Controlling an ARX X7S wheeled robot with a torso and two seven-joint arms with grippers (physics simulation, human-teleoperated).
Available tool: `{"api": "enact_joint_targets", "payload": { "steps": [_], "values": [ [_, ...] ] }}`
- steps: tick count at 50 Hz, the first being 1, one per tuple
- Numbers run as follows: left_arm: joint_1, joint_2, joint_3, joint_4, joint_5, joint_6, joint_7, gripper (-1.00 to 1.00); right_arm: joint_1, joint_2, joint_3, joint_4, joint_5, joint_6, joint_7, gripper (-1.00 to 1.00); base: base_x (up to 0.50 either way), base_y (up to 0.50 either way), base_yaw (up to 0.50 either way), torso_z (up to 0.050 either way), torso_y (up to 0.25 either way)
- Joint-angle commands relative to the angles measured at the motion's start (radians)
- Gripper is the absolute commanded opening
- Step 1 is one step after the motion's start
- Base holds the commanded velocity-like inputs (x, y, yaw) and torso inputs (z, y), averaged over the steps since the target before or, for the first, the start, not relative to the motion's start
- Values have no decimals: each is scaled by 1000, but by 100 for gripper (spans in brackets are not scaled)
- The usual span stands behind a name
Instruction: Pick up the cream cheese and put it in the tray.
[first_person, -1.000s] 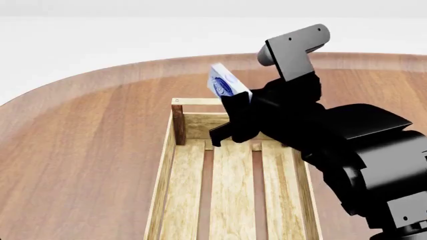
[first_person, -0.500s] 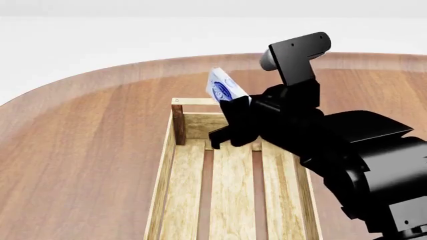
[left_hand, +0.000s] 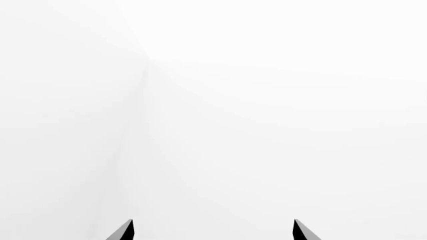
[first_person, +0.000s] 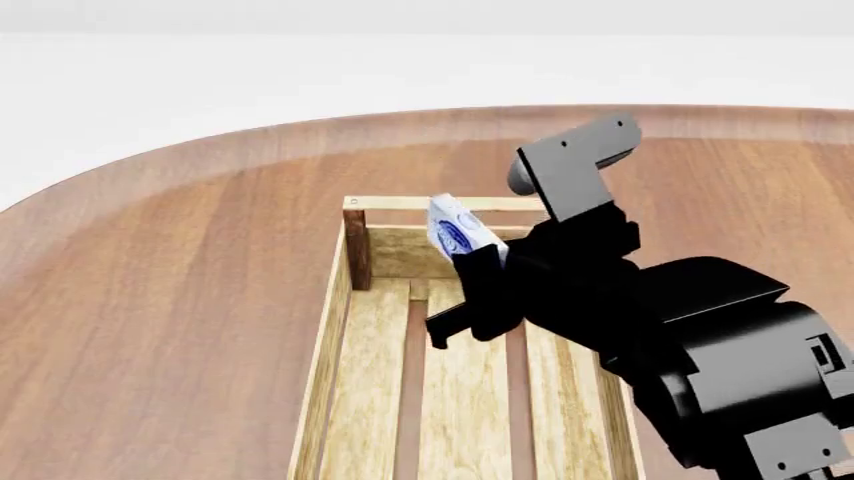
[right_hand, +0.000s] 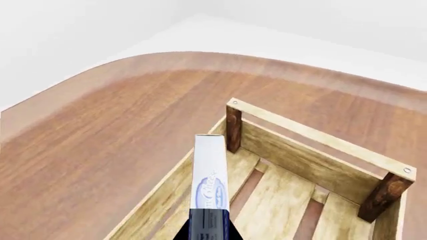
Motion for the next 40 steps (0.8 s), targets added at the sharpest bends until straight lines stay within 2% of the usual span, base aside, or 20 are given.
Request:
{"api": "enact_joint_targets", "payload": {
  "steps": [1,40],
  "values": [
    [-2,2,0,-2,11,-3,-4,100,3,3,-23,-2,-20,4,-6,-100,0,0,0,0,0],
    [-5,6,-15,7,25,-26,-32,100,-11,9,-81,-14,-51,-2,-10,-100,0,0,0,0,1]
  ]
}}
